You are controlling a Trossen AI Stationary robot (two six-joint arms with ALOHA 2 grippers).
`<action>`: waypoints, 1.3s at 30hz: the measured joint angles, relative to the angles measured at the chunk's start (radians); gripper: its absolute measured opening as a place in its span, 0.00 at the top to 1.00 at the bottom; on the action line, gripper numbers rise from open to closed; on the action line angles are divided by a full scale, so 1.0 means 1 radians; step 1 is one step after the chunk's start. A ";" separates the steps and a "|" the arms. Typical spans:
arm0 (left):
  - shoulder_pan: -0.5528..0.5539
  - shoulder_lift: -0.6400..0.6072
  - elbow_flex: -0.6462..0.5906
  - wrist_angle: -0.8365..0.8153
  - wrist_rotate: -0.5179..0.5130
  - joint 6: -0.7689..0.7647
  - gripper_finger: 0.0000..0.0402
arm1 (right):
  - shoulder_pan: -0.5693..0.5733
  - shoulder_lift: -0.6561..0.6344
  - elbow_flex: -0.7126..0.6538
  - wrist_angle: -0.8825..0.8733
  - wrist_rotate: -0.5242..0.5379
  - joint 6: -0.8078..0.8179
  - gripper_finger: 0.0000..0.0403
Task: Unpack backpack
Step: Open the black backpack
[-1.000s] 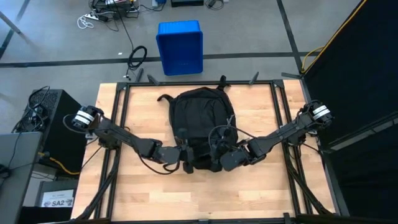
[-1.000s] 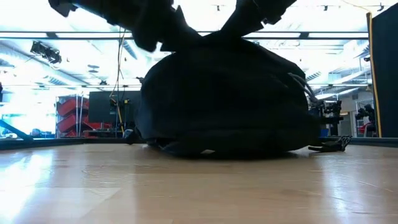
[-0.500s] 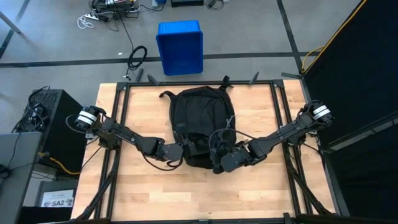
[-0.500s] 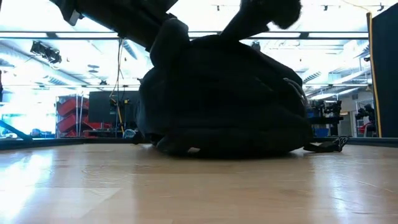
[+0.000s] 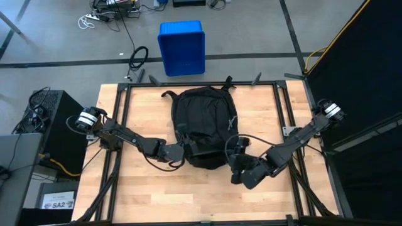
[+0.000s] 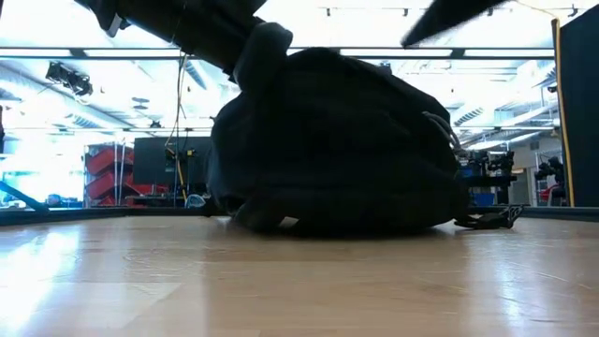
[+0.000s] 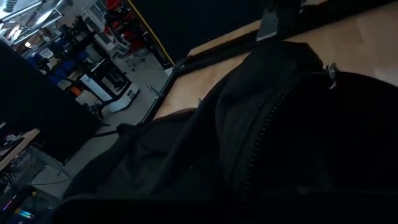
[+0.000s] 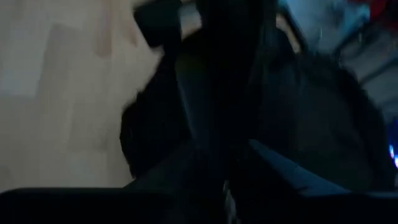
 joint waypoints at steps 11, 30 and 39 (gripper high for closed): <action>0.000 0.000 0.000 0.002 0.017 0.002 1.00 | -0.028 0.030 -0.034 -0.200 -0.102 0.270 0.71; -0.015 0.000 0.000 -0.005 0.075 -0.002 1.00 | -0.142 0.031 -0.169 -0.186 -0.179 0.246 0.97; -0.101 -0.012 0.000 -0.132 0.098 -0.074 1.00 | -0.141 0.028 -0.166 -0.367 -0.182 0.371 0.99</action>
